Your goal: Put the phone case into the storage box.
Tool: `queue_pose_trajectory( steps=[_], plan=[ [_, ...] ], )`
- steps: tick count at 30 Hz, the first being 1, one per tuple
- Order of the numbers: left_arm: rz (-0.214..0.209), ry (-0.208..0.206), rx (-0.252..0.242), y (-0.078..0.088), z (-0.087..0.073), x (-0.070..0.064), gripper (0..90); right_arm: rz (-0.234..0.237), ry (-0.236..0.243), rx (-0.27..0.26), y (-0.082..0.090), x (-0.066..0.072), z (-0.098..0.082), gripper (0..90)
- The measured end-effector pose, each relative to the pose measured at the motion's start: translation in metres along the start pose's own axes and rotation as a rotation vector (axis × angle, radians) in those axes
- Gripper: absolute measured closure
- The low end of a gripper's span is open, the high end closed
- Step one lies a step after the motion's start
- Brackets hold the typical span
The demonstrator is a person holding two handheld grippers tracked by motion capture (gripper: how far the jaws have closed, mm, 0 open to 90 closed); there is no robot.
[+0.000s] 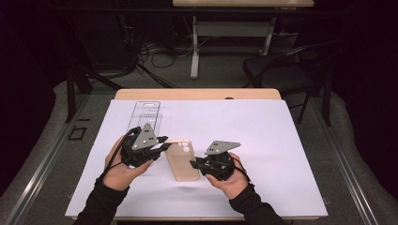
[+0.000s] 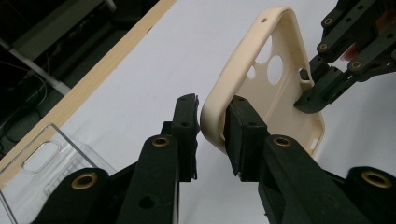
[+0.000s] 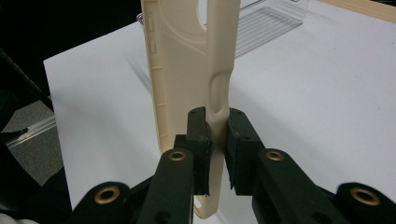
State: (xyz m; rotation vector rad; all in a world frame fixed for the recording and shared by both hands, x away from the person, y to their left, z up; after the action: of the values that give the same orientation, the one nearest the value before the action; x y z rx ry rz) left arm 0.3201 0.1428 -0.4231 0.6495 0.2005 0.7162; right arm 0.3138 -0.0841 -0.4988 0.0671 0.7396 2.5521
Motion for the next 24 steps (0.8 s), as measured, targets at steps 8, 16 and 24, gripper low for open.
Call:
queue_pose_trajectory(
  steps=[8,16,24],
  plan=[
    [-0.005,-0.001,0.002,0.0006,0.0001,-0.0005,77.7,0.002,0.002,0.002,-0.0003,0.0004,0.0001,81.3],
    [-0.002,-0.001,0.006,0.0005,0.0000,-0.0001,78.6,0.003,0.003,0.004,-0.0005,0.0006,0.0002,81.2],
    [-0.009,-0.002,0.004,-0.0003,0.0001,0.0011,78.8,0.000,0.001,0.003,-0.0009,0.0003,-0.0001,81.1]
  ],
)
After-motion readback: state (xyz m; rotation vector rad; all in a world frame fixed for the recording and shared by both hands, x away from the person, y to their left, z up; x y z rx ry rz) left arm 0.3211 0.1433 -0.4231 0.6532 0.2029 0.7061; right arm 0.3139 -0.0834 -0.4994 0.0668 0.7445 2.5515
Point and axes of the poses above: each handheld gripper's, and its own axes: y roughly backward along the jaws, z roughly out of its top, x roughly to its left, the point moved 2 cm from there along -y, roughly forward along the jaws, and after that the axes turned 15 degrees about y, right-handed, at the moved point
